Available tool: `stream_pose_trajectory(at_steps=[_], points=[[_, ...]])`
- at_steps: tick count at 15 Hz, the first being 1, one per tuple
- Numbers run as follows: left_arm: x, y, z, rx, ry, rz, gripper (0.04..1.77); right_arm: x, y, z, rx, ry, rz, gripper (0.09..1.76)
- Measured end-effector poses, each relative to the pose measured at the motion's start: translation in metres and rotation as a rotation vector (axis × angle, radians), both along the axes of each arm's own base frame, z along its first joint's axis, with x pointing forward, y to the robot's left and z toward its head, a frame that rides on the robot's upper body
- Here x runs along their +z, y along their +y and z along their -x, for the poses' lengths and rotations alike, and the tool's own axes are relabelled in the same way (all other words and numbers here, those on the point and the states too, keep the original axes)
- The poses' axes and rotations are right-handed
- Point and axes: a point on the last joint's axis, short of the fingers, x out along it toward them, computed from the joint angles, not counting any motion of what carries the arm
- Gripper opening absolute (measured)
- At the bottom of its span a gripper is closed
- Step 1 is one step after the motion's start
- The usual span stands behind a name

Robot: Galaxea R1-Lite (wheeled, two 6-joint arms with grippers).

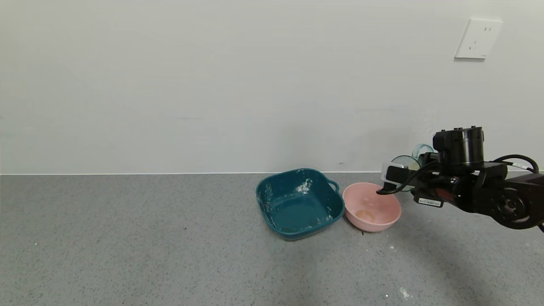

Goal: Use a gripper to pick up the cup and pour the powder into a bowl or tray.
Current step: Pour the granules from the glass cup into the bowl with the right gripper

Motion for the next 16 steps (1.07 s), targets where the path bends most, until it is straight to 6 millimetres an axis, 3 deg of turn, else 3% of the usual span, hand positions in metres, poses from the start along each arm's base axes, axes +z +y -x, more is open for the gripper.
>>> stream_pose_trajectory(at_steps=[7,16], points=[[0.0,0.0,0.0,0.0,0.0,0.0,1.72,-0.007,0.004,-0.006,0.036,0.051,0.175,1.34],[0.0,0.0,0.0,0.0,0.0,0.0,1.72,-0.01,0.024,-0.01,0.092,0.087,0.355,1.34]])
